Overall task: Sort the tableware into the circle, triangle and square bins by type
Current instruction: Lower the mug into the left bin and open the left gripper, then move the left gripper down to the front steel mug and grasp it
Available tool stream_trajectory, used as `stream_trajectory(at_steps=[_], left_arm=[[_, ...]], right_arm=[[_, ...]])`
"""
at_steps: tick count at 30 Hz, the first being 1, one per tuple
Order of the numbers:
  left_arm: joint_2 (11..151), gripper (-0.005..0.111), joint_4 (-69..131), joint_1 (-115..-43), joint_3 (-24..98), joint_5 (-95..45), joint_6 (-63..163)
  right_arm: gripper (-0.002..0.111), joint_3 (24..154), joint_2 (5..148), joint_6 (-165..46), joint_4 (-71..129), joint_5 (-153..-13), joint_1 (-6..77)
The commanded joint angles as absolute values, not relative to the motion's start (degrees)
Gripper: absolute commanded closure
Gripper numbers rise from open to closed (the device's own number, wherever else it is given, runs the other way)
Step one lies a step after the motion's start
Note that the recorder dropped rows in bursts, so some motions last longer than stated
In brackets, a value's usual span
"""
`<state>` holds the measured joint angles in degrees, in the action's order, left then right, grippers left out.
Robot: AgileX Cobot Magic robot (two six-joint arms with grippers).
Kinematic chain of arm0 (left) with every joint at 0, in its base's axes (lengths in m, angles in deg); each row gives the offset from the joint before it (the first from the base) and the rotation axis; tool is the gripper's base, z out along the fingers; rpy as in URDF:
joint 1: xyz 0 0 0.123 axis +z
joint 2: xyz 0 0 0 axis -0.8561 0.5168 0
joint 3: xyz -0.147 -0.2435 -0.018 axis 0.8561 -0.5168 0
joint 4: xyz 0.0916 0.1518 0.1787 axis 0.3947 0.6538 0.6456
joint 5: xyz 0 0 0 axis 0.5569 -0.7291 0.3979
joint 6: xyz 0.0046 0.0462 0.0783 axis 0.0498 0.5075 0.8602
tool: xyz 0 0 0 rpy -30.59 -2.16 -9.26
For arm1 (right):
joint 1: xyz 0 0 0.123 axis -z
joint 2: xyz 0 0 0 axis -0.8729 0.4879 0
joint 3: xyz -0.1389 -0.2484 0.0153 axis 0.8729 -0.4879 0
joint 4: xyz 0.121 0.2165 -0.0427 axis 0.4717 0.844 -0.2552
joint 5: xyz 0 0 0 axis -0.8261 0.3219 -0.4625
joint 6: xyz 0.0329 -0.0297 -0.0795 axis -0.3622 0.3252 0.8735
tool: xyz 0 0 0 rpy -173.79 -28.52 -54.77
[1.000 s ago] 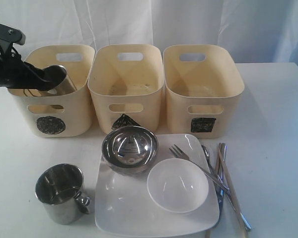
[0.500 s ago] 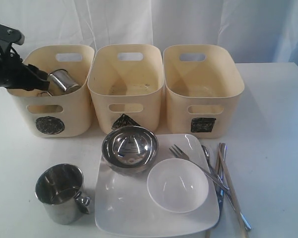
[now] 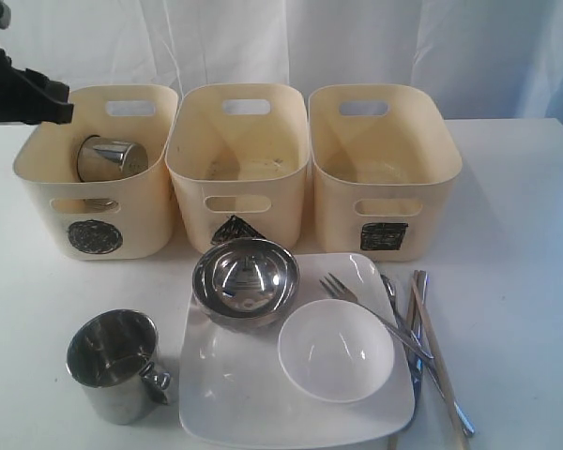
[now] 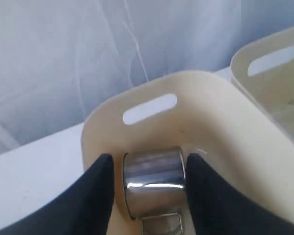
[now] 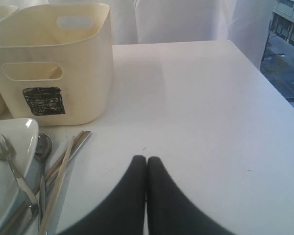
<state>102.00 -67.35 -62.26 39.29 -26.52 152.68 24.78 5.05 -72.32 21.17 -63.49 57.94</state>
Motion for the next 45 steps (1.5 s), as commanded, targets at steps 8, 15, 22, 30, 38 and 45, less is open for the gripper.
stream_trajectory(at_steps=[8, 15, 22, 30, 38, 45], left_arm=[[87.75, 0.056, -63.87, -62.43, 33.96, -42.21, 146.11], [82.06, 0.056, -30.62, -62.43, 30.72, -54.06, 118.74], [79.36, 0.06, -11.87, -62.43, 30.72, -69.93, 102.4], [78.83, 0.062, -10.84, -62.43, 29.18, -76.79, 101.29], [78.83, 0.053, -10.84, -62.43, 22.46, -70.88, 103.5], [78.83, 0.043, -10.84, -62.43, 18.65, -64.63, 102.73]], right_arm=[[0.108, 24.5, 4.72, -71.95, 21.18, -63.94, 57.98], [0.108, 24.5, 4.72, -71.95, 21.18, -63.94, 57.98], [0.108, 24.5, 4.72, -71.95, 21.18, -63.94, 57.98], [0.108, 24.5, 4.72, -71.95, 21.18, -63.94, 57.98], [0.108, 24.5, 4.72, -71.95, 21.18, -63.94, 57.98], [0.108, 24.5, 4.72, -71.95, 21.18, -63.94, 57.98]])
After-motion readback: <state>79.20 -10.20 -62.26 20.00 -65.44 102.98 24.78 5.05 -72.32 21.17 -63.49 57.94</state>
